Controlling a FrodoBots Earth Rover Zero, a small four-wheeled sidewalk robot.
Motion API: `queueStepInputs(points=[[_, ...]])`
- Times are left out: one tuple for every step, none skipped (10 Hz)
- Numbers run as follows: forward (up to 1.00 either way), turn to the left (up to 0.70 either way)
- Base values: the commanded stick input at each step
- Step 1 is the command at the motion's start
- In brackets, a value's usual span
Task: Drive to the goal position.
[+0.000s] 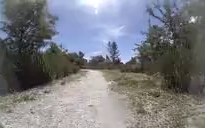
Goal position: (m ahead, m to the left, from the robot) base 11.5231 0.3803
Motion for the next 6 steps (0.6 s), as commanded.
queueStepInputs(points=[[0.7, 0.0], [0.7, 0.0], [0.7, 0.0], [0.7, 0.0], [0.7, 0.0], [0.7, 0.0]])
